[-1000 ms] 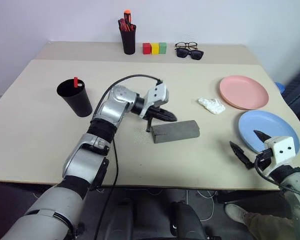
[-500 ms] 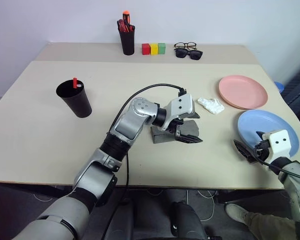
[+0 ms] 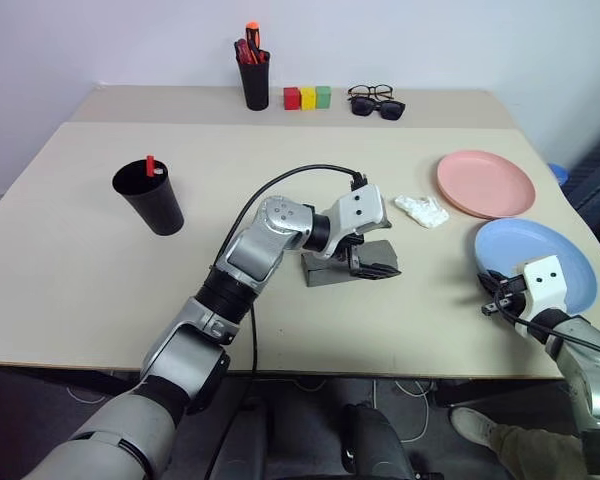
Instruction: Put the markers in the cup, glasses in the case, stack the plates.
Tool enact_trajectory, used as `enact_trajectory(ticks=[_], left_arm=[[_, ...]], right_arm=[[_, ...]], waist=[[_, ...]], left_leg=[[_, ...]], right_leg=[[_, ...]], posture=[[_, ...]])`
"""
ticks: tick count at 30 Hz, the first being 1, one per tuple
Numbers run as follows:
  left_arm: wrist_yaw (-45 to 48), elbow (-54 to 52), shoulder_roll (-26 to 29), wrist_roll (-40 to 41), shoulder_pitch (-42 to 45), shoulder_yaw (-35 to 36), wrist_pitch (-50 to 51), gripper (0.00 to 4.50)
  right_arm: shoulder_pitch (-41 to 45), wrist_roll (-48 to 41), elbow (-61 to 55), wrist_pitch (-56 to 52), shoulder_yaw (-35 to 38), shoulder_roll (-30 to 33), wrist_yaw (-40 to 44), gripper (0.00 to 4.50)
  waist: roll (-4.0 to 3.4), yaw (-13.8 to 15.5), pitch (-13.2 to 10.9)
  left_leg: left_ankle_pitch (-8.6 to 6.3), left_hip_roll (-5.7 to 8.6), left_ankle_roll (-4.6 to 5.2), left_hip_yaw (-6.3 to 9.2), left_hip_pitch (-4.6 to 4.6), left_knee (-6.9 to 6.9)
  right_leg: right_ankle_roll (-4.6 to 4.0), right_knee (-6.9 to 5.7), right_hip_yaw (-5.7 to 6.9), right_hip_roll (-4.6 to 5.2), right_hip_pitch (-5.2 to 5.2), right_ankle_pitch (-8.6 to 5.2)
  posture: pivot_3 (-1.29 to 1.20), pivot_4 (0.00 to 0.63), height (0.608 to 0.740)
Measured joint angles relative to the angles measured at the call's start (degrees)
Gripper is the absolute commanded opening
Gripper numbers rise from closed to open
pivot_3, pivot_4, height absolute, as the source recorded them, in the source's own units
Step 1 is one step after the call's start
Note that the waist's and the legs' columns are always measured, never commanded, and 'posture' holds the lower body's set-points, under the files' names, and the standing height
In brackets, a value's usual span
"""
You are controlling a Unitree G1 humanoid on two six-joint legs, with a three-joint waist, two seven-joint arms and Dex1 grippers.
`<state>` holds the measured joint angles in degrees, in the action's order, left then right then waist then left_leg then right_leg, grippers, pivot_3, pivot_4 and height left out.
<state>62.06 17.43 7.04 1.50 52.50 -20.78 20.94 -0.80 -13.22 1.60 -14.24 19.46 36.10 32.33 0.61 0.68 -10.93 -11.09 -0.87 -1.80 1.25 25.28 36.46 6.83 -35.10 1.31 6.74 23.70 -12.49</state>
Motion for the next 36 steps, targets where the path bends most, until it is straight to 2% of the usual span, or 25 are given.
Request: enact_trajectory(ticks=[6,13,17,24,28,31,36], left_arm=[[-0.98,-1.14,1.49,0.36,-0.80,-0.13,0.65,4.50],[-2.53,-3.07,3.30,0.53,-2.38,0.15,2.64,4.50],[-3.63,-4.37,3.71,1.07,-3.15,0.39,3.87,4.50],[-6.05,-8.91,4.75,1.81,-5.51,1.08,7.02,4.50],[-7.96,-12.42,5.86,2.34,-7.06,1.54,9.64,4.50],[-9.72,-15.00,7.04,2.78,-8.66,1.94,12.09,4.50],[-11.63,-18.72,8.69,3.78,-10.41,2.65,14.65,4.50]], right_arm=[[1.95,0.05,-0.04,4.94,0.30,-0.04,-0.79,0.07],[15.54,1.94,2.94,9.83,-1.01,2.41,-1.21,0.07],[27.44,4.99,16.78,16.49,-4.88,3.40,0.89,0.07],[49.46,12.54,52.72,30.02,-12.95,3.35,3.40,0.07],[56.60,16.43,65.69,34.29,-15.34,2.95,1.38,0.07],[59.10,18.31,71.00,34.44,-16.58,1.93,0.57,1.02],[60.27,18.47,73.00,34.44,-16.19,-0.15,0.98,3.50]], waist=[[-0.03,-0.38,-0.01],[-0.06,-0.43,-0.01],[-0.05,-0.46,-0.02],[-0.10,-1.23,-0.06],[-0.10,-1.66,-0.06],[-0.10,-1.78,-0.07],[-0.11,-1.86,-0.07]], left_leg=[[0.00,0.00,0.00,0.00,-0.01,0.00],[0.00,0.00,0.00,0.00,-0.02,0.00],[0.00,0.01,0.00,-0.01,-0.01,0.00],[0.02,0.04,-0.01,-0.01,-0.01,-0.11],[0.02,0.04,-0.01,-0.02,-0.10,-0.27],[0.03,0.03,-0.02,-0.02,-0.12,-0.28],[0.04,0.04,-0.04,-0.02,-0.15,-0.27]], right_leg=[[0.00,-0.01,0.00,0.00,0.01,0.00],[0.01,-0.03,0.00,-0.01,0.01,0.01],[0.01,-0.01,0.00,-0.01,0.00,0.01],[0.22,0.00,-0.03,-0.01,0.02,0.11],[0.26,-0.01,-0.03,-0.01,0.02,0.12],[0.27,-0.03,-0.04,-0.01,0.03,0.12],[0.27,-0.05,-0.07,-0.02,0.02,0.12]], posture=[[0.00,0.150,0.740],[0.00,0.150,0.740],[0.00,0.150,0.740],[0.00,0.150,0.740],[0.00,0.150,0.740],[0.00,0.150,0.740],[0.00,0.150,0.740]])
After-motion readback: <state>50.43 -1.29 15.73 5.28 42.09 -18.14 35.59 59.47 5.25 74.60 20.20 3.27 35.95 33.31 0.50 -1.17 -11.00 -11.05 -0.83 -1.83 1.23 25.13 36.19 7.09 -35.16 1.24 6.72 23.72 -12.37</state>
